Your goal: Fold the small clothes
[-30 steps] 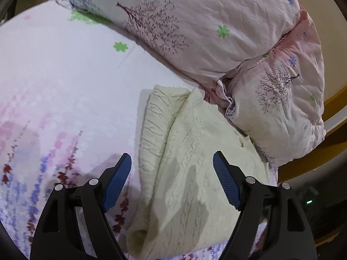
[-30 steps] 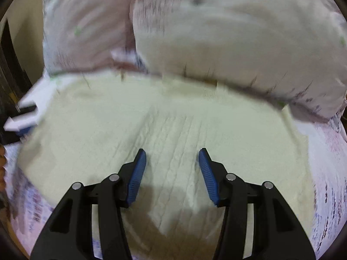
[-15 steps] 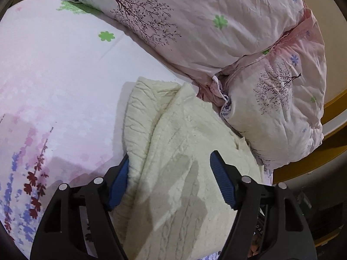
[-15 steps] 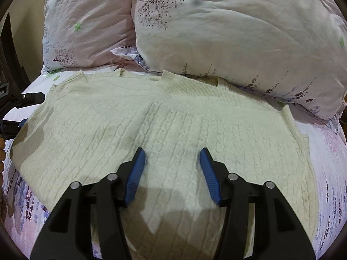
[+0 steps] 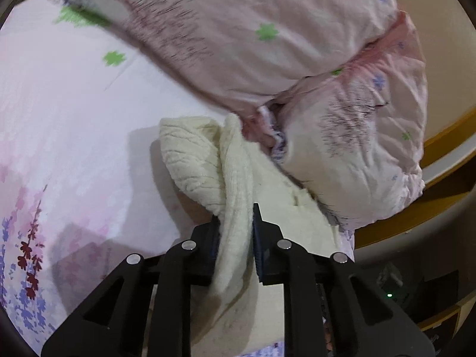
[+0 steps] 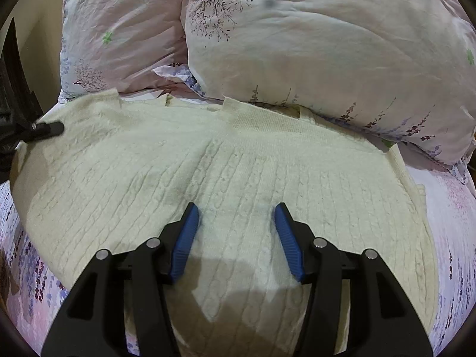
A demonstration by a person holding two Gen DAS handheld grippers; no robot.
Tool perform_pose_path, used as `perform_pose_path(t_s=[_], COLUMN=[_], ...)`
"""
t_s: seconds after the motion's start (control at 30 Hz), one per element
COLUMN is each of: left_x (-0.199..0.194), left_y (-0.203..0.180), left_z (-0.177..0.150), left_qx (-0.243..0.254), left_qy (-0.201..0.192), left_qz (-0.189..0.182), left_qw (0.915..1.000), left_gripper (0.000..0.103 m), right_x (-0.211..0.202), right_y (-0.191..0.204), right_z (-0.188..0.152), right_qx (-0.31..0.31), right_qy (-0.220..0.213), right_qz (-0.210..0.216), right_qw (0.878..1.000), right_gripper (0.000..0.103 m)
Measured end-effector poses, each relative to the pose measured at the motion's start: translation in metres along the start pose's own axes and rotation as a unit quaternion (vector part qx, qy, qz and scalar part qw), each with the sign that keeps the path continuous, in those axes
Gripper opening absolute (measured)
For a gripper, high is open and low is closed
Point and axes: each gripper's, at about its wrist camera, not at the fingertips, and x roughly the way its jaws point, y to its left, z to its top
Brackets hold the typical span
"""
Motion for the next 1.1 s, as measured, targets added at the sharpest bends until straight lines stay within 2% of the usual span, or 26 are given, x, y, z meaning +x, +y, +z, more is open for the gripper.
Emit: perform_pose_path(t_s=[0.27, 0.33, 0.43, 0.47, 0.6, 0.8, 0.97, 1.1], left_x=[-0.002, 0.0, 0.004, 0.005, 0.017, 0.055, 0.107, 0.152], left_y=[-0.062, -0.078, -0.103, -0.111, -0.143, -0.193, -0.23, -0.245], left_z=[-0.005, -0.008, -0.013, -0.015, -0.024, -0.055, -0.098, -0.128], left_qx=[0.047, 0.057, 0.074, 0.081, 0.098, 0.138, 0.19, 0.214], left_qy=[-0.021, -0.026, -0.031, -0.032, -0.03, -0.002, 0.029, 0.075], left_qz=[-0.036, -0.041, -0.047, -0.047, -0.048, -0.042, -0.014, 0.001], left_qw=[0.998, 0.9972, 0.9957, 0.9951, 0.9936, 0.9895, 0.9813, 0.9738], left_gripper=[0.016, 0.015, 0.015, 0.015, 0.012, 0.011, 0.011, 0.011], right_x=[-0.001, -0.006, -0.025, -0.038, -0.068, -0.077, -0.076, -0.079], right_y=[0.001, -0.006, -0.032, -0.047, -0.095, -0.149, -0.183, -0.205], right_z=[-0.002, 0.002, 0.004, 0.003, -0.007, -0.036, -0.058, -0.072], right_qx=[-0.008, -0.001, 0.05, 0.076, 0.129, 0.182, 0.217, 0.238], right_qy=[-0.005, 0.001, -0.017, -0.035, -0.065, -0.06, -0.053, -0.049], right_qz=[-0.001, 0.016, 0.049, 0.052, 0.037, 0.008, -0.008, -0.023], right_qw=[1.0, 1.0, 0.997, 0.995, 0.989, 0.981, 0.975, 0.97], right_gripper=[0.054, 0.055, 0.059, 0.063, 0.067, 0.068, 0.068, 0.067])
